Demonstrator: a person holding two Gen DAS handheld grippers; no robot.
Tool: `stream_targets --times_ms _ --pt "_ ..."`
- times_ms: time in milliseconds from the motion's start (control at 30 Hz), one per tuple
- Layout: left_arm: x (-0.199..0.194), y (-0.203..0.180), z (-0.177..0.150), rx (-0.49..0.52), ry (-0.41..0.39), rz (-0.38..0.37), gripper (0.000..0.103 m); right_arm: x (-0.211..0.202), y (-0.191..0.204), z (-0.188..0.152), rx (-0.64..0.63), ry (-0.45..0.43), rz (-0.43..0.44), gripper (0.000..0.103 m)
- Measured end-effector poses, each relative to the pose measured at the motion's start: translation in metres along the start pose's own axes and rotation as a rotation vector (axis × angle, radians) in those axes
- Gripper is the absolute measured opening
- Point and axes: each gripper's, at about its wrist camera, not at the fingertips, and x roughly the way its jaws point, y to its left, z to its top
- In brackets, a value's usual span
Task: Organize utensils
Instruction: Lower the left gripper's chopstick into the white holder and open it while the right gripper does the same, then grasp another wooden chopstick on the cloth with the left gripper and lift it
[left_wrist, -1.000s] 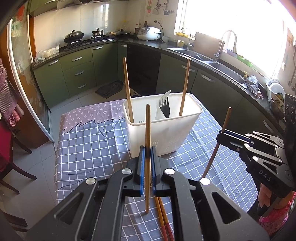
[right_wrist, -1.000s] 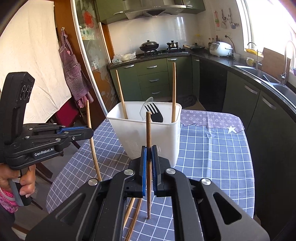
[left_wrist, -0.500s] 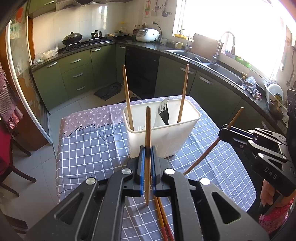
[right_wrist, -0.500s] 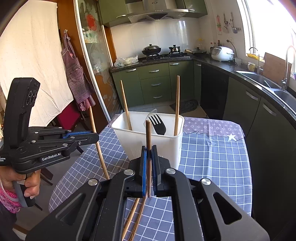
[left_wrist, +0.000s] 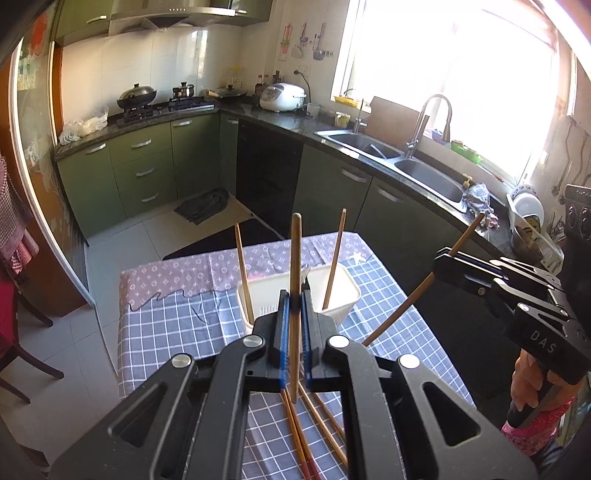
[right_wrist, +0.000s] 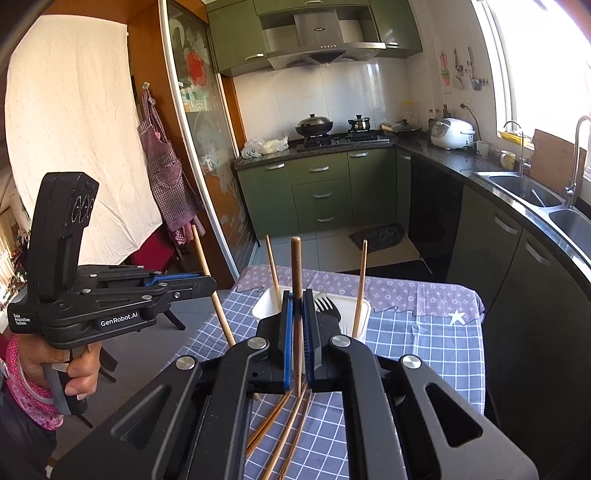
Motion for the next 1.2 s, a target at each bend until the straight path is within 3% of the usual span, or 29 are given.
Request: stream_targets --times_ms 233,433,500,700,867,933,1200 --pt "-0.042 -0.01 0.042 0.007 -0.168 0.007 0.006 -0.028 -0.002 0.052 0.007 -0.105 -0.014 0.006" --pt "-0.031 -0.006 0.057 -0.009 -0.247 0.066 0.006 -0.013 -0.01 0.075 0.007 -0.146 -0.077 0.006" --pt "-0.017 -0.003 0.056 -0.01 -0.236 0.082 0.006 0.004 -0.015 0.077 0.01 -0.127 -0.097 0.006" --pt "0.037 0.005 0.035 -0.011 -0.103 0.104 0.006 0.063 -0.027 0.057 0.019 -0.024 -0.125 0.006" --pt "0.058 0.015 0.017 -0.014 -0.016 0.112 0.006 0.095 -0.034 0.035 0.027 0.048 -0.125 0.009" --pt "0.057 0.017 0.014 -0.012 -0.01 0.117 0.007 0.095 -0.034 0.033 0.028 0.049 -0.121 0.015" --pt "0.026 0.014 0.004 -0.006 -0.021 0.082 0.013 0.042 -0.021 0.012 0.032 -0.004 -0.091 0.02"
